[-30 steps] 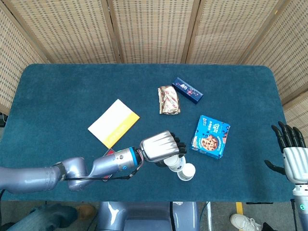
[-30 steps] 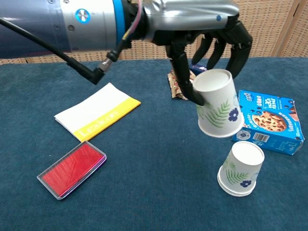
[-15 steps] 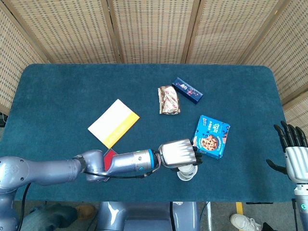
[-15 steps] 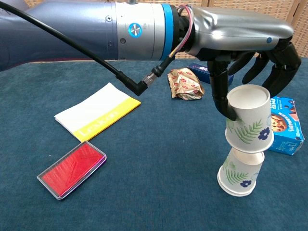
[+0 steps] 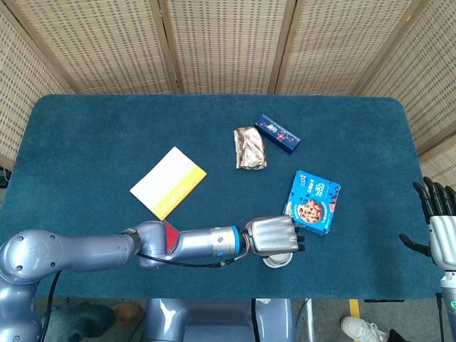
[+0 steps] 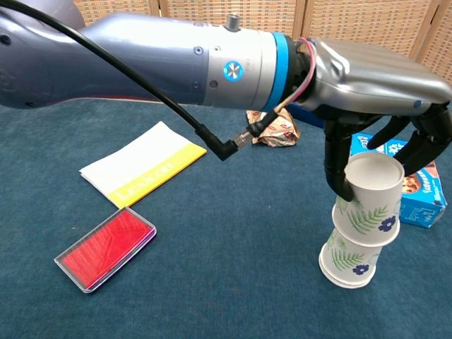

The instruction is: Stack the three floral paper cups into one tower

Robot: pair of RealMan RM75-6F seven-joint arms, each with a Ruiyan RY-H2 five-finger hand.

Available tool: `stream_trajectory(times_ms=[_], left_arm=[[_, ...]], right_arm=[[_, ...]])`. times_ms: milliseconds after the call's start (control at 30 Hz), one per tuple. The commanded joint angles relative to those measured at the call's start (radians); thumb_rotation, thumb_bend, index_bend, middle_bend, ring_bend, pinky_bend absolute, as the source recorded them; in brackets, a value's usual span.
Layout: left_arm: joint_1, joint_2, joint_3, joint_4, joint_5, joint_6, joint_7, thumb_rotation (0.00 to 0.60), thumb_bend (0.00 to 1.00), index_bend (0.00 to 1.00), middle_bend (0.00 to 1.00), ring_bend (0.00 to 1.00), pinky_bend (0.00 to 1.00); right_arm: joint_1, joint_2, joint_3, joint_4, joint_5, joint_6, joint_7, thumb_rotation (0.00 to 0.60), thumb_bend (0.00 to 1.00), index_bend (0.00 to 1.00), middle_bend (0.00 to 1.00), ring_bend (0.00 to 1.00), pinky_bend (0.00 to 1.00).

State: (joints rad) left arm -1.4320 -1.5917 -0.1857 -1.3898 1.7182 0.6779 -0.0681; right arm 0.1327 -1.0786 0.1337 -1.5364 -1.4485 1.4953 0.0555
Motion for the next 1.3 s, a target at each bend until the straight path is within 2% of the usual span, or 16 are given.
stream_trajectory(times_ms=[33, 200, 267, 300, 367, 433, 467, 533, 767, 967, 1033, 1133, 1300], left_arm=[[-0.011, -0.013, 0.006, 0.017, -0.007, -0.002, 0.002, 0.6, 0.2, 0.59, 0.46, 0.5, 0.56], [-0.019, -0.03, 0.019, 0.035, -0.022, -0.001, -0.02, 0.6, 0.19, 0.58, 0.46, 0.5, 0.56], [-0.021, -0.037, 0.025, 0.044, -0.018, 0.009, -0.03, 0.6, 0.1, 0.53, 0.41, 0.45, 0.52], [-0.023, -0.041, 0.029, 0.05, -0.014, 0.013, -0.034, 0.6, 0.07, 0.49, 0.38, 0.4, 0.48], [-0.028, -0.044, 0.037, 0.06, -0.013, 0.012, -0.045, 0.6, 0.0, 0.29, 0.2, 0.19, 0.32], [-0.03, -0.04, 0.039, 0.062, -0.017, 0.013, -0.056, 0.6, 0.0, 0.13, 0.05, 0.04, 0.19], [-0.03, -0.037, 0.041, 0.06, -0.016, 0.018, -0.057, 0.6, 0.0, 0.06, 0.01, 0.0, 0.14], [-0.026, -0.026, 0.043, 0.055, -0.012, 0.036, -0.058, 0.6, 0.0, 0.01, 0.0, 0.0, 0.08], [0.013, 0.04, 0.05, 0.026, -0.021, 0.092, -0.041, 0.6, 0.0, 0.0, 0.0, 0.0, 0.03], [0.127, 0.157, 0.078, -0.002, -0.082, 0.16, 0.014, 0.6, 0.0, 0.0, 0.0, 0.0, 0.0], [0.193, 0.208, 0.099, -0.005, -0.114, 0.199, 0.037, 0.6, 0.0, 0.0, 0.0, 0.0, 0.0], [0.352, 0.293, 0.135, 0.017, -0.218, 0.295, 0.072, 0.6, 0.0, 0.0, 0.0, 0.0, 0.0], [0.52, 0.352, 0.142, -0.015, -0.38, 0.379, 0.11, 0.6, 0.0, 0.0, 0.0, 0.0, 0.0]], right_arm=[[-0.002, 0.001, 0.001, 0.001, 0.001, 0.002, 0.002, 0.6, 0.0, 0.04, 0.0, 0.0, 0.0], [-0.004, 0.002, 0.004, 0.004, 0.007, 0.0, 0.006, 0.6, 0.0, 0.04, 0.0, 0.0, 0.0], [-0.004, 0.002, 0.005, 0.004, 0.008, 0.0, 0.008, 0.6, 0.0, 0.04, 0.0, 0.0, 0.0], [-0.005, 0.002, 0.005, 0.004, 0.007, 0.0, 0.009, 0.6, 0.0, 0.04, 0.0, 0.0, 0.0], [-0.005, 0.002, 0.005, 0.005, 0.006, 0.0, 0.009, 0.6, 0.0, 0.04, 0.0, 0.0, 0.0], [-0.005, 0.002, 0.004, 0.005, 0.004, 0.0, 0.009, 0.6, 0.0, 0.04, 0.0, 0.0, 0.0], [-0.005, 0.002, 0.004, 0.005, 0.004, -0.001, 0.009, 0.6, 0.0, 0.04, 0.0, 0.0, 0.0], [-0.005, 0.001, 0.003, 0.004, 0.003, -0.001, 0.009, 0.6, 0.0, 0.04, 0.0, 0.0, 0.0], [-0.008, 0.001, -0.001, -0.002, -0.01, 0.005, 0.001, 0.6, 0.0, 0.04, 0.0, 0.0, 0.0], [-0.007, -0.002, -0.008, -0.008, -0.025, 0.006, -0.01, 0.6, 0.0, 0.04, 0.0, 0.0, 0.0], [-0.008, -0.003, -0.011, -0.011, -0.033, 0.008, -0.015, 0.6, 0.0, 0.04, 0.0, 0.0, 0.0], [-0.008, -0.008, -0.017, -0.018, -0.042, 0.008, -0.031, 0.6, 0.0, 0.04, 0.0, 0.0, 0.0], [-0.004, -0.014, -0.021, -0.024, -0.049, 0.005, -0.051, 0.6, 0.0, 0.04, 0.0, 0.0, 0.0]])
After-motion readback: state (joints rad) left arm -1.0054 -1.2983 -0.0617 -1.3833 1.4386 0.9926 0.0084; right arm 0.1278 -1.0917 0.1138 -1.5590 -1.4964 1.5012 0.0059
